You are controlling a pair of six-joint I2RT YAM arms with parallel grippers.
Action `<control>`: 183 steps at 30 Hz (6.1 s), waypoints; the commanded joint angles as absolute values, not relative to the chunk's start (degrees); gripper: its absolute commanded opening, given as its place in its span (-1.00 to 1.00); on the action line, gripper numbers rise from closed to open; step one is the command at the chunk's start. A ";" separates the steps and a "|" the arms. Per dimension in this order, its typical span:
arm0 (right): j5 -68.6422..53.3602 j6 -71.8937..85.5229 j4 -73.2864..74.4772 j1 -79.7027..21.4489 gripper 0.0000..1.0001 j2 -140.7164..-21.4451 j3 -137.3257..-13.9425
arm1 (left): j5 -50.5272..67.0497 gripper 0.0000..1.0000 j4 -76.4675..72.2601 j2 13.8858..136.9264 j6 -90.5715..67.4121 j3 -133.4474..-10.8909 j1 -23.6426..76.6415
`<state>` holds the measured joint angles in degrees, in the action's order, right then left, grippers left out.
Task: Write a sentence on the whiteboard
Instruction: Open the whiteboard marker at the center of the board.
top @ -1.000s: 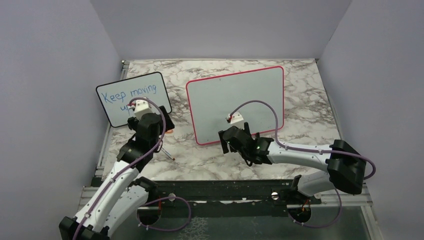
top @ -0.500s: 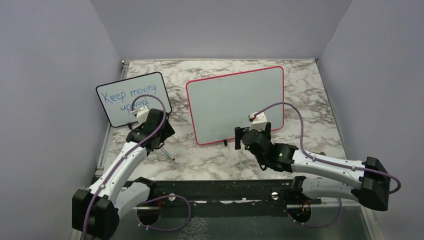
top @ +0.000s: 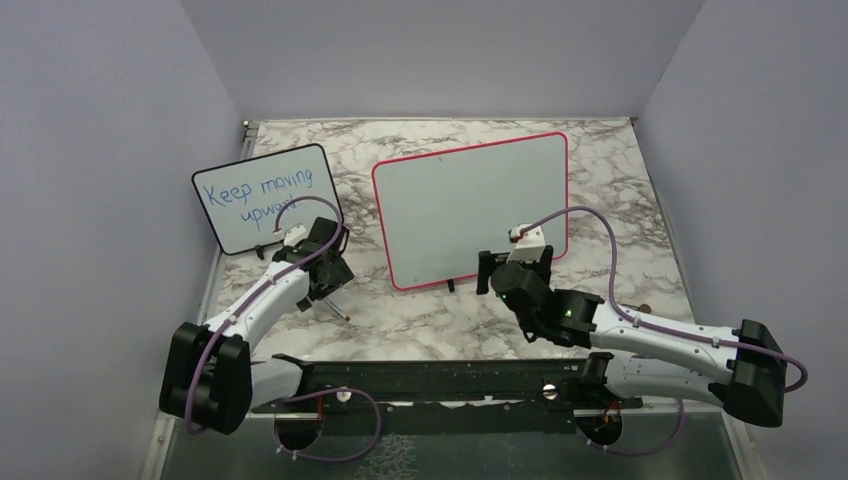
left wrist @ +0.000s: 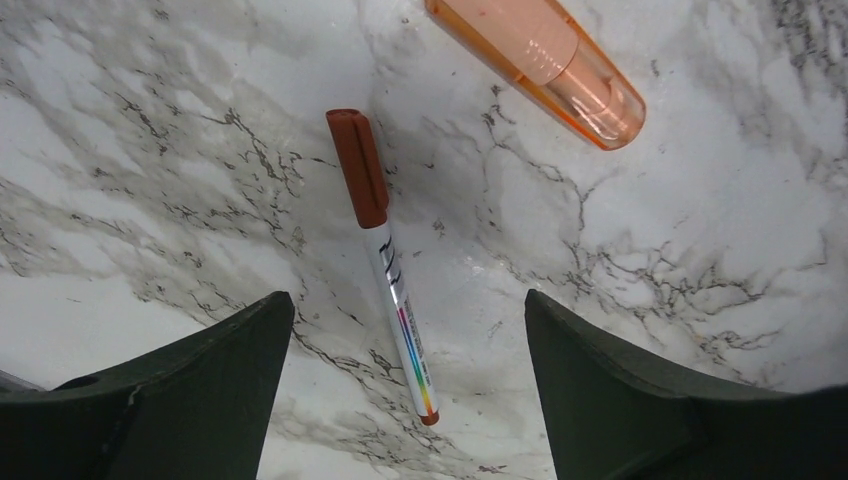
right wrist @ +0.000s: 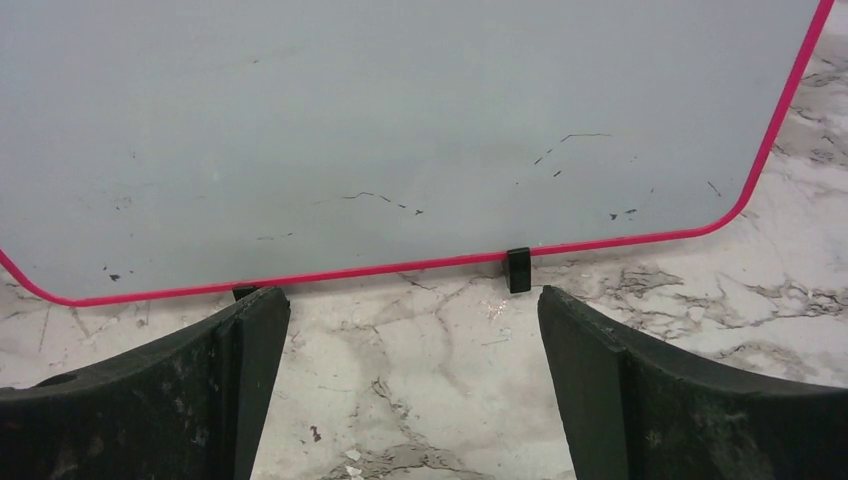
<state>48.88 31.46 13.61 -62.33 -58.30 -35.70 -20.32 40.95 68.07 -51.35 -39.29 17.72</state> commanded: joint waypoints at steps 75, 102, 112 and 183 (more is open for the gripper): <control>17.85 22.06 -39.38 -62.84 0.90 -65.18 -37.59 | -10.34 -1.00 1.15 39.17 -83.16 -33.07 32.10; 24.04 27.35 -40.64 -62.82 0.07 -75.27 -43.40 | -14.97 -1.00 -7.26 43.85 -89.99 -32.91 41.40; 24.47 27.47 -41.73 -62.79 -0.39 -75.47 -42.49 | -14.47 -1.00 -8.70 44.56 -90.32 -32.42 42.63; -31.08 14.83 15.24 -42.21 -0.98 -65.12 -60.89 | 23.89 0.05 3.29 45.88 27.56 -38.57 42.59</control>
<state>-27.73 13.32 16.86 -42.52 -64.99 -59.86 21.85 5.21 46.46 23.33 -39.07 42.50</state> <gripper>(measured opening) 0.157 0.590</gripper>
